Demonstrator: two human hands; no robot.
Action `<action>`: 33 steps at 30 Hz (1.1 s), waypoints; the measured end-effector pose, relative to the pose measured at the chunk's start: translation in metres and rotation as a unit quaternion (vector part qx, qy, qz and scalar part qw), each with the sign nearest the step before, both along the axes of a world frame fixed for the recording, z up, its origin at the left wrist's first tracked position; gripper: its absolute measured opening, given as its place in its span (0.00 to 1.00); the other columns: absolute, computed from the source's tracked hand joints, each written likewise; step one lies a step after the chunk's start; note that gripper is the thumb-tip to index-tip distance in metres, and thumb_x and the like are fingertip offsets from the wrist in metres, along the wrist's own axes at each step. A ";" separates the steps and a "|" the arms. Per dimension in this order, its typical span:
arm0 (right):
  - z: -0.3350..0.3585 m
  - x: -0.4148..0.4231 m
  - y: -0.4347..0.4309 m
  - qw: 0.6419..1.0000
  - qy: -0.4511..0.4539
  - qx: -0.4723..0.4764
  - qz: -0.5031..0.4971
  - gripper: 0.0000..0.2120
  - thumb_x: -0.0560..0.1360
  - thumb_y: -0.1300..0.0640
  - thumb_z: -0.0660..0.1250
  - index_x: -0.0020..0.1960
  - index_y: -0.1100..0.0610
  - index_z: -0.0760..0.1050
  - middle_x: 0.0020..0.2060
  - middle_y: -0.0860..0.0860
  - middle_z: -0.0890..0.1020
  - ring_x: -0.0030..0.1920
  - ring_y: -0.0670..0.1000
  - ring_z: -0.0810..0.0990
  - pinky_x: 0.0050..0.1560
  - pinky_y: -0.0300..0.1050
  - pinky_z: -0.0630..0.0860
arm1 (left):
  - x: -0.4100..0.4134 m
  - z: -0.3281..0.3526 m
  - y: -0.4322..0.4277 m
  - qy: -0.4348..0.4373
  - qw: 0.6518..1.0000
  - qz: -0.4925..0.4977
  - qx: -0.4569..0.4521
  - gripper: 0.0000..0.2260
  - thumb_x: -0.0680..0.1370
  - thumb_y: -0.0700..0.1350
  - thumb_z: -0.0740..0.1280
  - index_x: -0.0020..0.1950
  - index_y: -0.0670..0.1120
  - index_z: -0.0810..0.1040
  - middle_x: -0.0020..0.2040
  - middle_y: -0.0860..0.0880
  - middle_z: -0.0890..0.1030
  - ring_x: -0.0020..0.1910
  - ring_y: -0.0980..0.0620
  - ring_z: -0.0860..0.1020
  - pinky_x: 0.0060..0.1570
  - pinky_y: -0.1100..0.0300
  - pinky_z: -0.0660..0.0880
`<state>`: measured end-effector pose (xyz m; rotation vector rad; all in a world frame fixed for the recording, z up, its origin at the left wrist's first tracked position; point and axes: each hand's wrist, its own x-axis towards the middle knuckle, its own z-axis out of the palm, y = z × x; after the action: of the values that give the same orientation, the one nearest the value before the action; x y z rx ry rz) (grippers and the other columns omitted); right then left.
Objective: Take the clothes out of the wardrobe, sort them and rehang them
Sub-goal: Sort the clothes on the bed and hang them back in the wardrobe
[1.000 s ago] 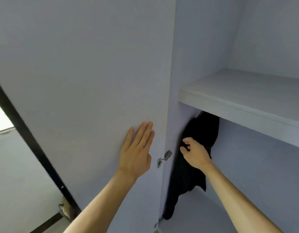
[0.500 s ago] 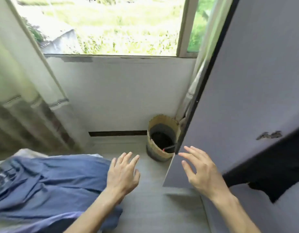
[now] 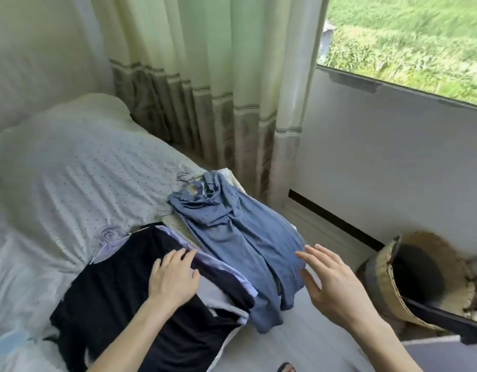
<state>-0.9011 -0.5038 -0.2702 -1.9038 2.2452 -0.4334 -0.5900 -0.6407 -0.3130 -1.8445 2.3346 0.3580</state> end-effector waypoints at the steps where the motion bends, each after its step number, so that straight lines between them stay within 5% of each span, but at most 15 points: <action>1: 0.000 0.004 -0.014 1.000 -0.005 0.006 0.021 0.17 0.79 0.47 0.65 0.67 0.46 0.76 0.68 0.46 0.77 0.72 0.51 0.70 0.70 0.47 0.69 | 0.008 -0.001 -0.001 0.001 1.000 0.023 0.004 0.25 0.82 0.55 0.56 0.80 0.56 0.59 0.79 0.53 0.62 0.78 0.52 0.57 0.75 0.49 0.56; 6: -0.008 0.012 -0.083 0.991 -0.002 0.049 0.122 0.20 0.81 0.44 0.59 0.72 0.45 0.70 0.73 0.46 0.71 0.77 0.51 0.63 0.76 0.48 0.62 | 0.032 -0.010 -0.009 -0.011 0.995 0.099 0.025 0.26 0.81 0.56 0.56 0.80 0.56 0.59 0.78 0.54 0.62 0.78 0.52 0.58 0.75 0.49 0.57; 12: -0.021 0.013 -0.147 0.979 0.018 0.060 0.195 0.21 0.80 0.46 0.60 0.72 0.47 0.72 0.71 0.49 0.74 0.75 0.54 0.67 0.73 0.52 0.66 | 0.026 -0.023 -0.033 0.002 0.987 0.161 0.026 0.25 0.81 0.56 0.57 0.79 0.55 0.61 0.78 0.53 0.64 0.77 0.52 0.59 0.75 0.49 0.58; 22: -0.077 0.027 -0.259 0.961 0.035 0.174 0.211 0.24 0.83 0.42 0.52 0.78 0.43 0.59 0.78 0.46 0.61 0.79 0.51 0.54 0.77 0.47 0.57 | 0.014 -0.083 -0.127 0.020 0.981 0.160 0.109 0.25 0.81 0.54 0.57 0.79 0.55 0.61 0.78 0.52 0.63 0.78 0.52 0.59 0.74 0.51 0.58; 33: -0.207 0.069 -0.422 0.914 0.034 0.364 0.175 0.27 0.82 0.44 0.50 0.80 0.44 0.51 0.80 0.51 0.52 0.79 0.56 0.52 0.76 0.50 0.57 | 0.035 -0.201 -0.333 0.067 0.954 0.175 0.233 0.28 0.80 0.55 0.60 0.79 0.52 0.60 0.78 0.48 0.63 0.74 0.44 0.65 0.69 0.49 0.67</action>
<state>-0.8325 -0.9257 -0.4774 -1.8220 1.6709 0.4683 -0.5547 -0.9739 -0.5135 -2.0146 1.7670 1.0060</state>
